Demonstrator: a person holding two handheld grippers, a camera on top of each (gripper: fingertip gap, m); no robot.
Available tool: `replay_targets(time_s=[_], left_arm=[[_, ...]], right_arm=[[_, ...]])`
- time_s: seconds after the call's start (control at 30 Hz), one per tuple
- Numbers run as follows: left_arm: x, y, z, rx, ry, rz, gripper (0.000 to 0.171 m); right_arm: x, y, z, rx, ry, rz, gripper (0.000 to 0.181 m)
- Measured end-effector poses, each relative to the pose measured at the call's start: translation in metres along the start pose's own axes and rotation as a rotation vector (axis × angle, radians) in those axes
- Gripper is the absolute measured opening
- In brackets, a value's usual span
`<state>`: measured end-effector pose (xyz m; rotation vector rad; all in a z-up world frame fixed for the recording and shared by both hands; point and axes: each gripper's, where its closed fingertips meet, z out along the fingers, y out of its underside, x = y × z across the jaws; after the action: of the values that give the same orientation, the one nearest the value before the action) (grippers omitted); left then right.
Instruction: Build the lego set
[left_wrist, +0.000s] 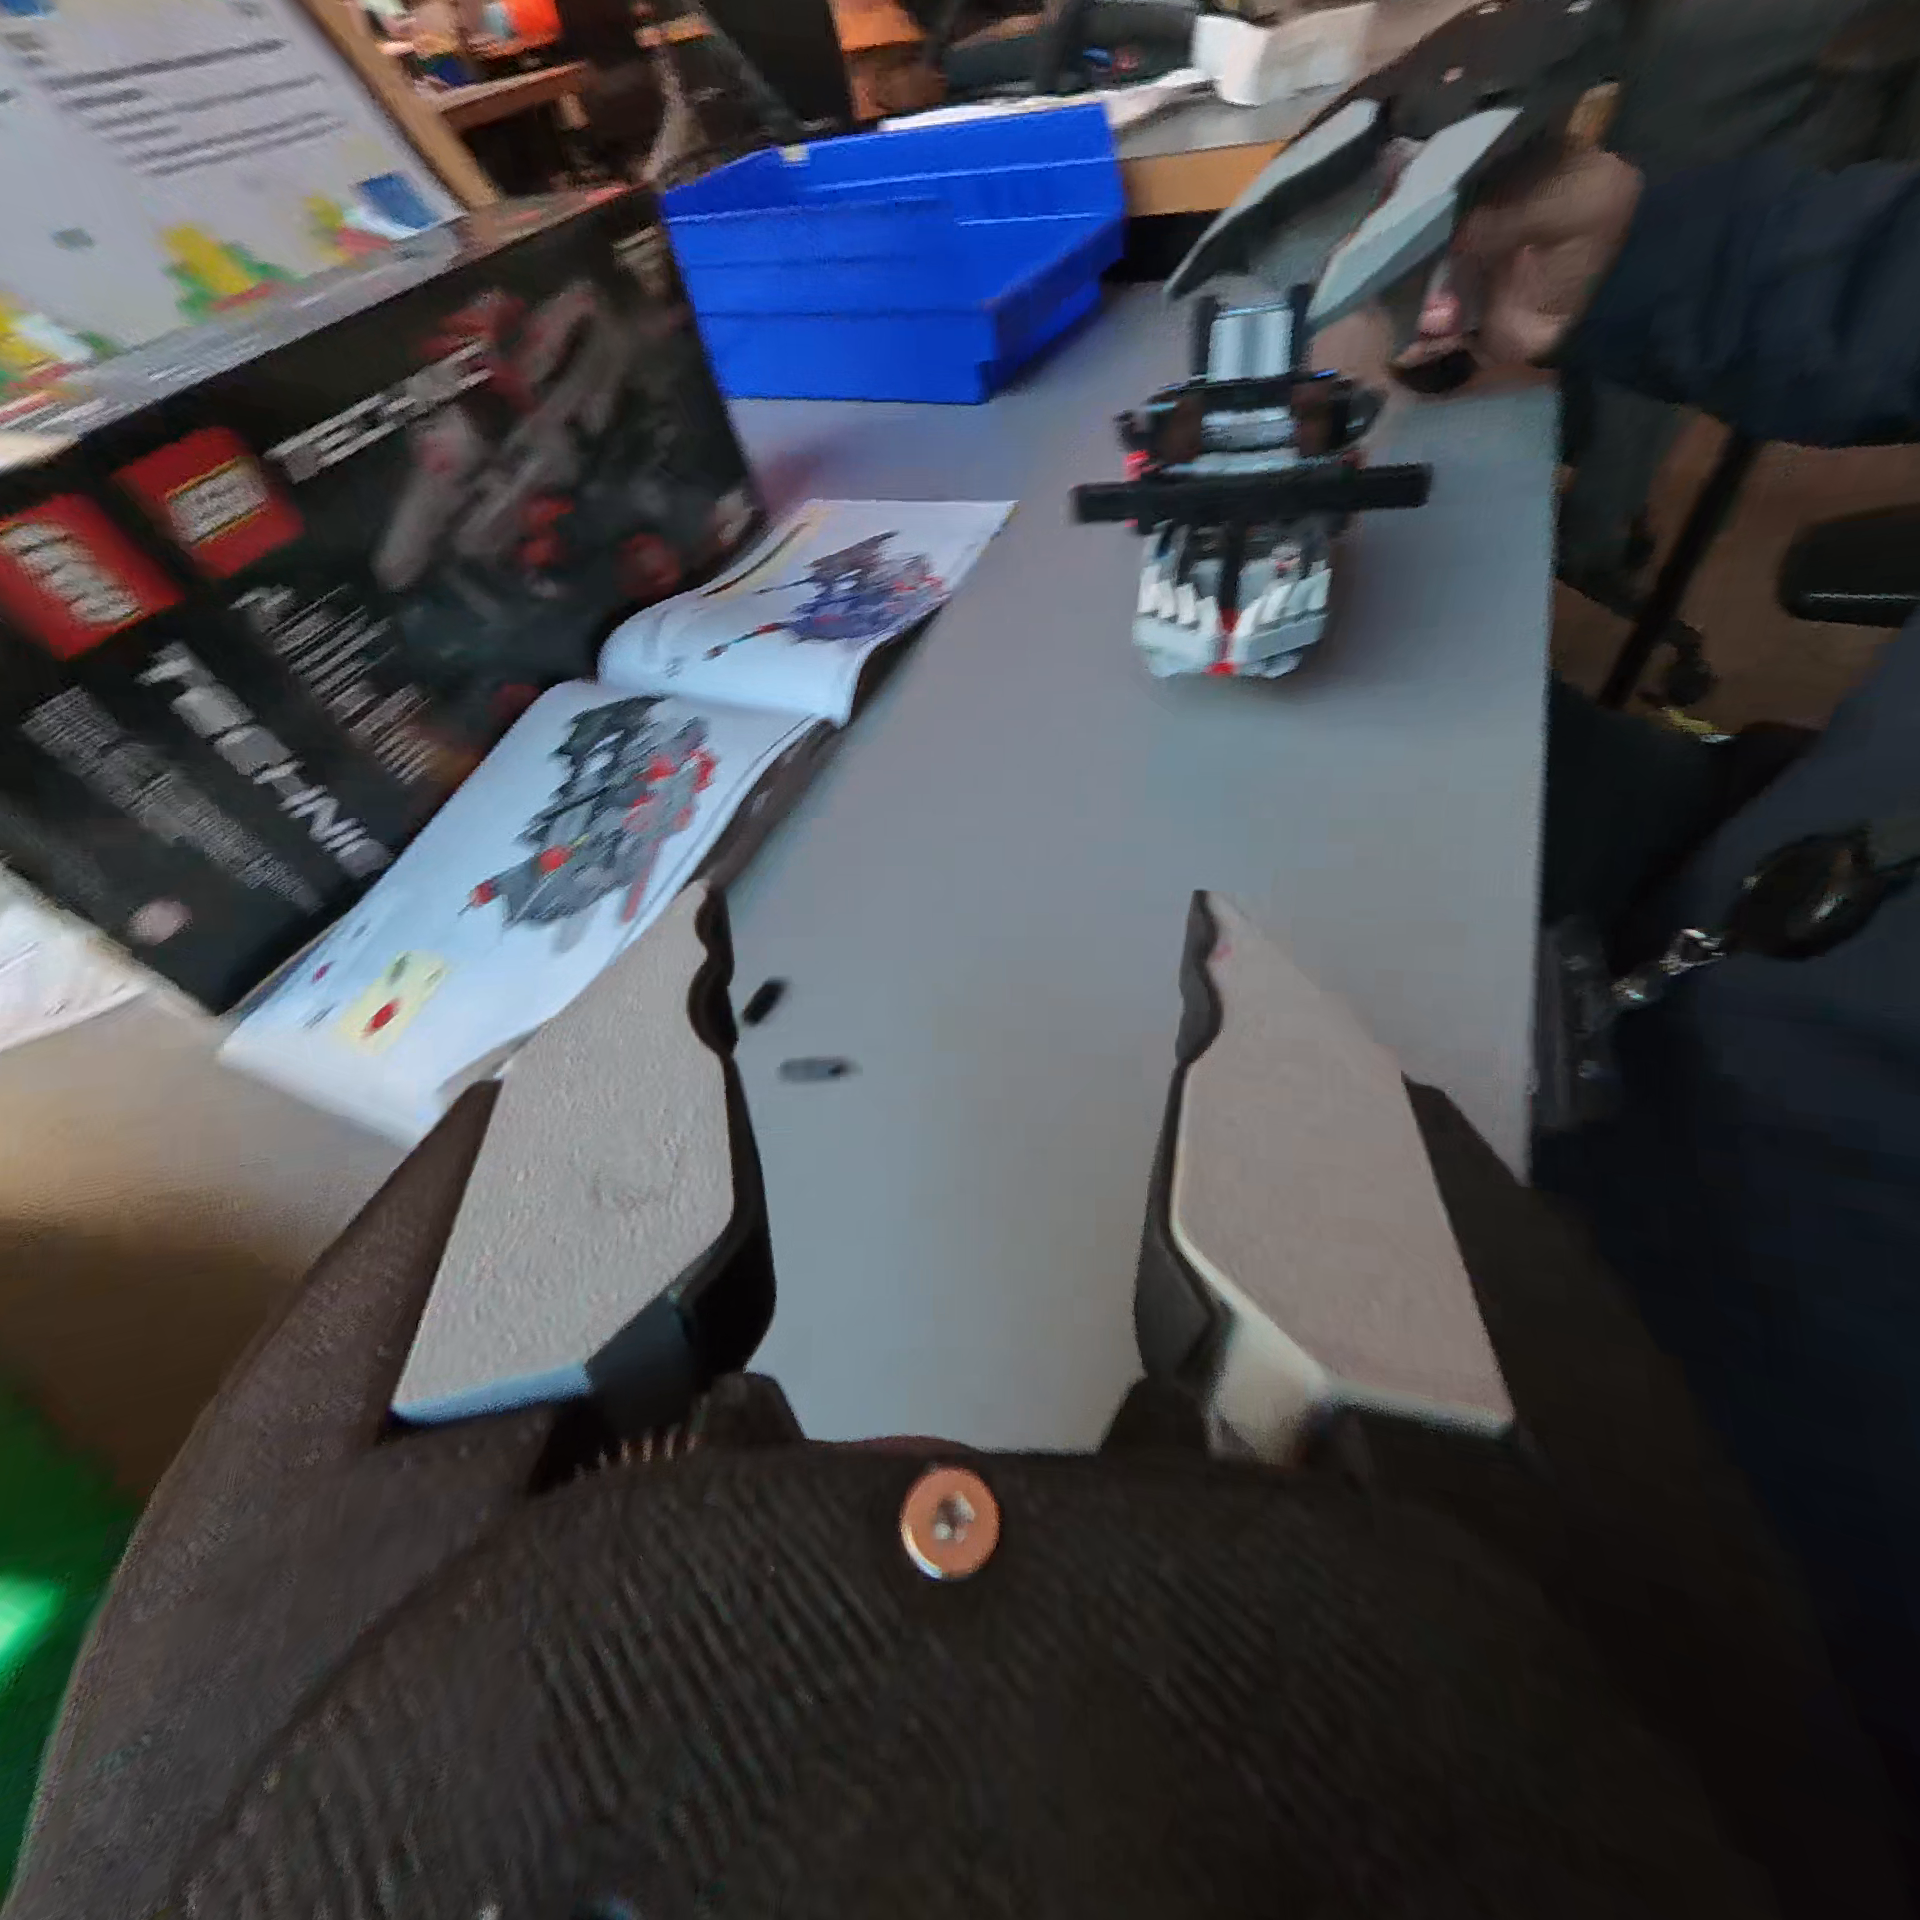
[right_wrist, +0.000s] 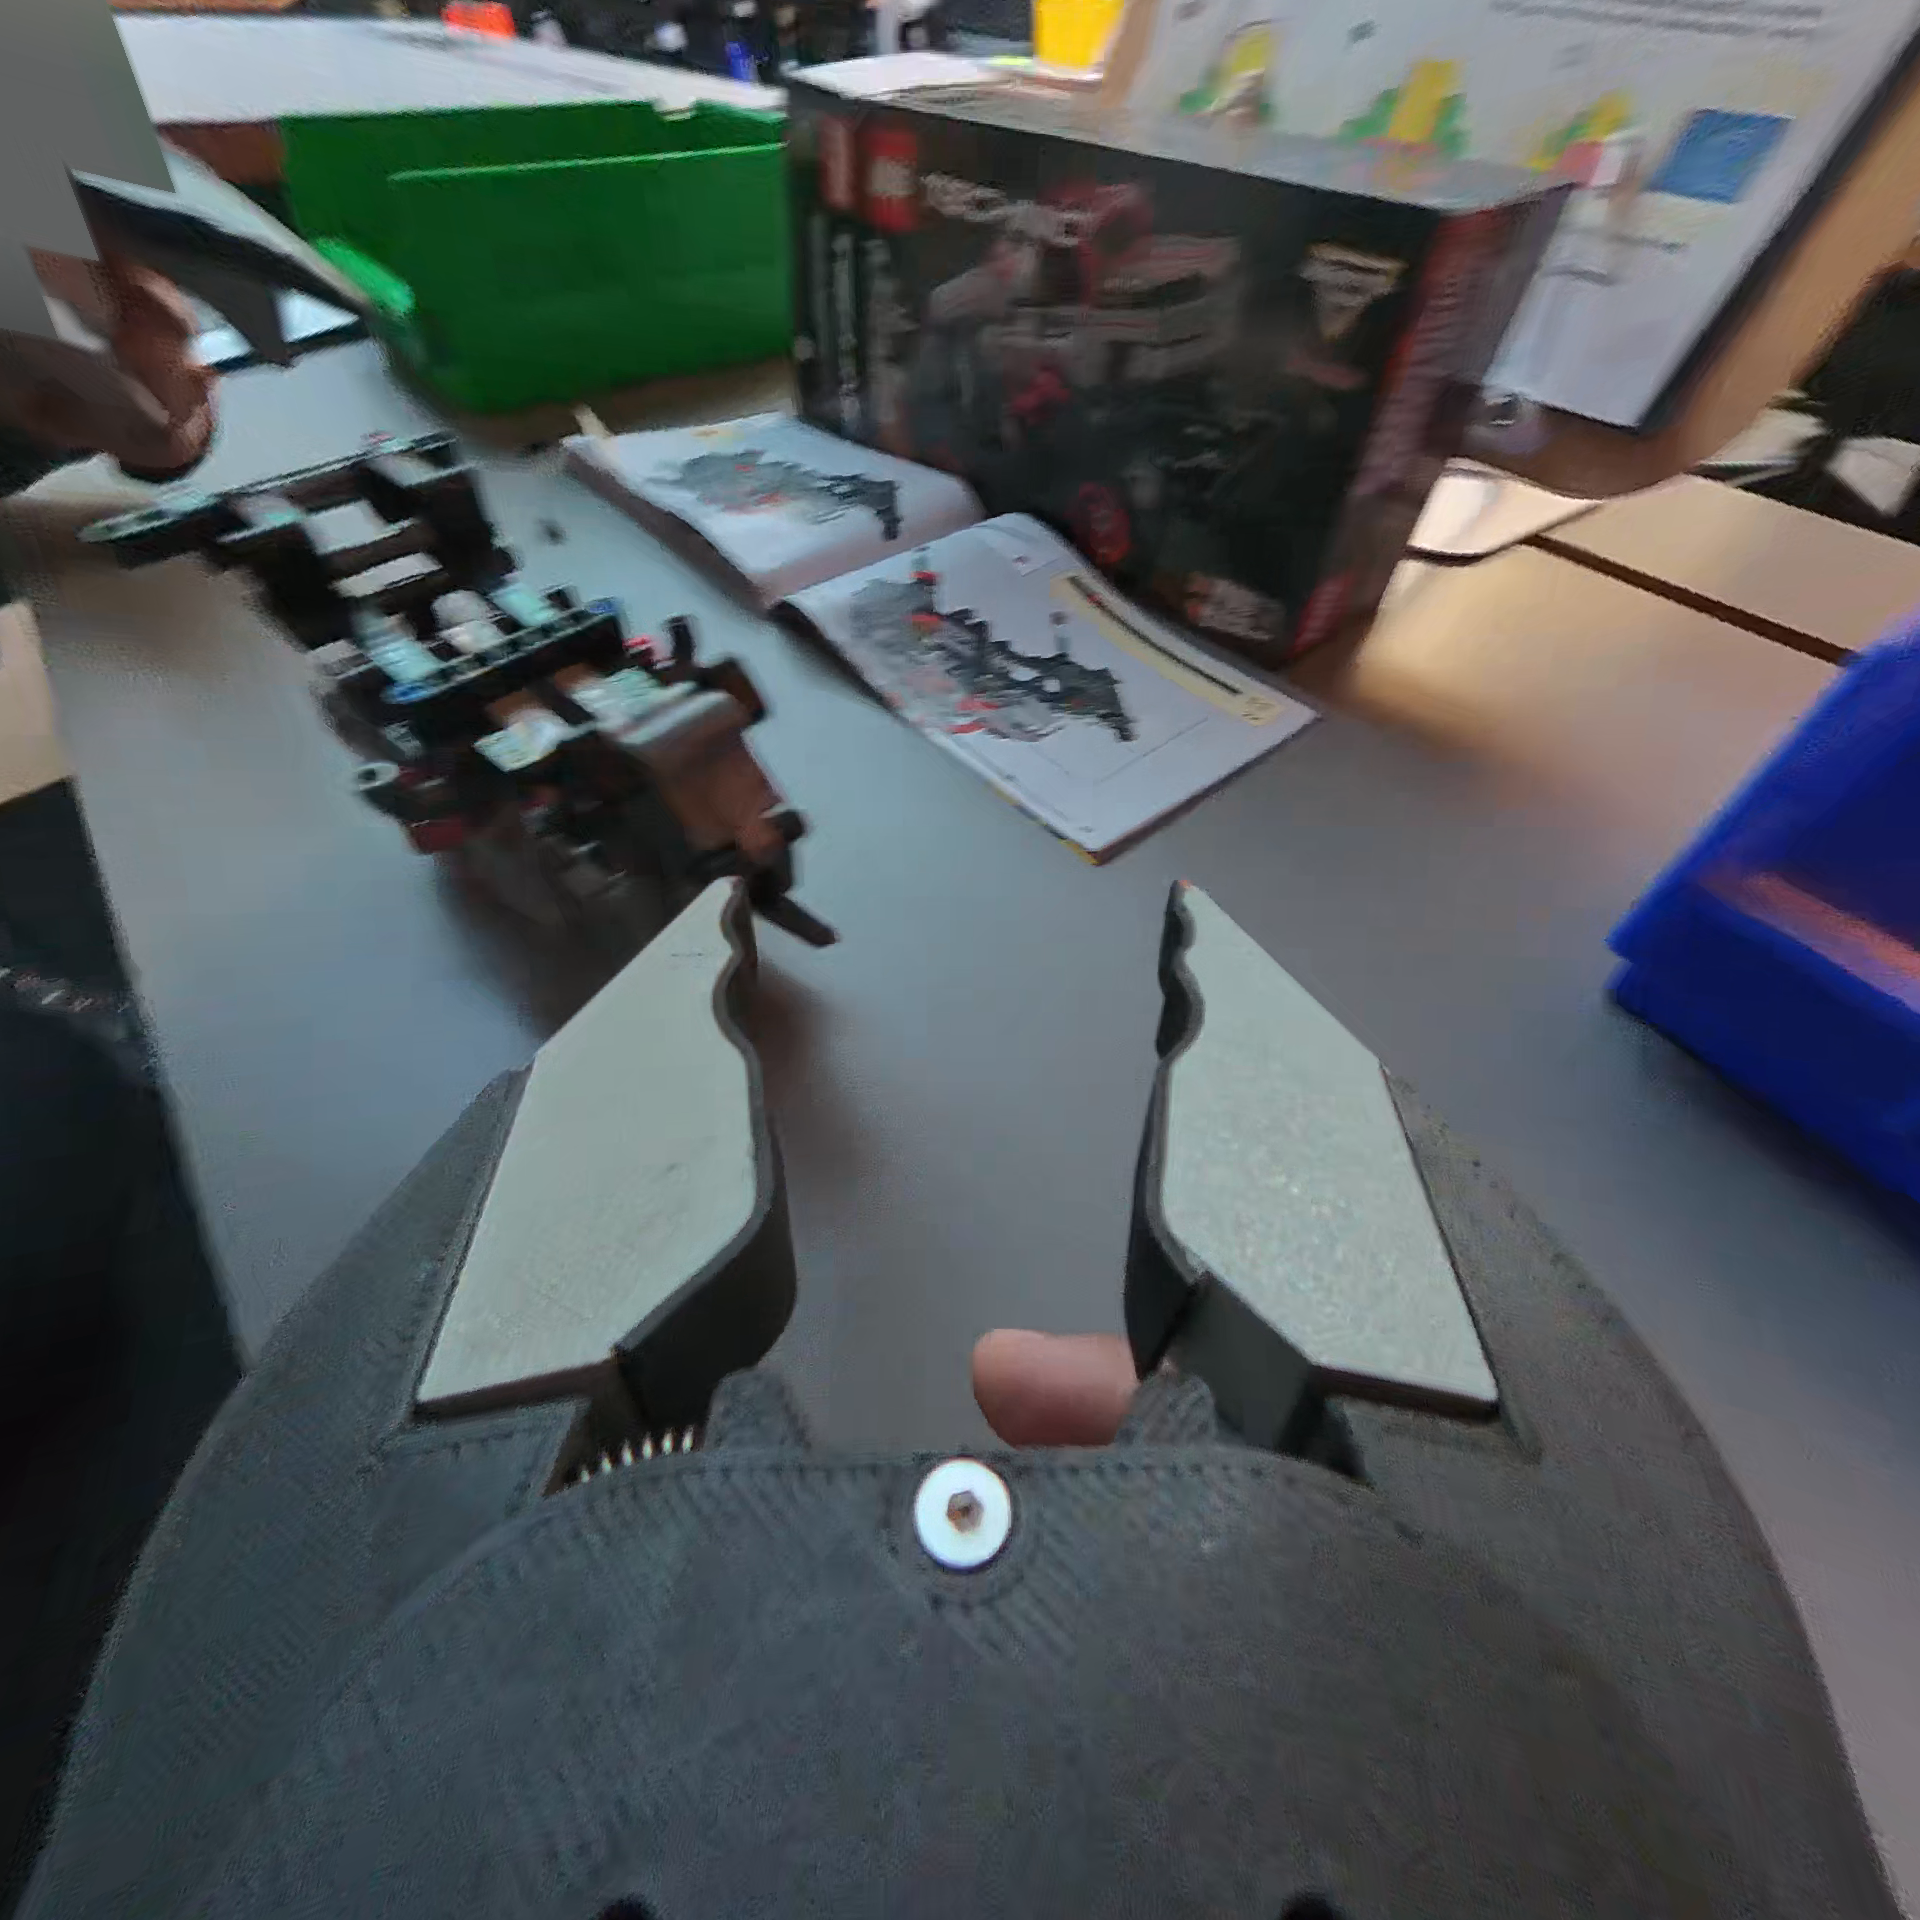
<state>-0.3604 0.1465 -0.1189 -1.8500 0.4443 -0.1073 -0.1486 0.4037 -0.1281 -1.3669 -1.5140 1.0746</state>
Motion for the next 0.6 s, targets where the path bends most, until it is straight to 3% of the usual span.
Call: replay_targets(time_s=[0.13,0.27,0.47,0.6], left_arm=[[-0.041,0.018,-0.025,0.028,-0.079,-0.013,0.082],[-0.06,0.006,-0.048,0.183,-0.056,-0.09,0.073],[-0.067,0.001,-0.066,0.272,-0.091,-0.131,0.068],[-0.065,0.003,-0.063,0.255,-0.086,-0.122,0.069]], right_arm=[[0.047,-0.007,0.004,0.07,0.179,0.071,0.082],[0.076,-0.006,0.009,0.057,0.329,0.088,0.08],[0.095,0.004,0.01,-0.013,0.459,0.106,0.08],[0.104,0.008,0.008,-0.046,0.524,0.089,0.083]])
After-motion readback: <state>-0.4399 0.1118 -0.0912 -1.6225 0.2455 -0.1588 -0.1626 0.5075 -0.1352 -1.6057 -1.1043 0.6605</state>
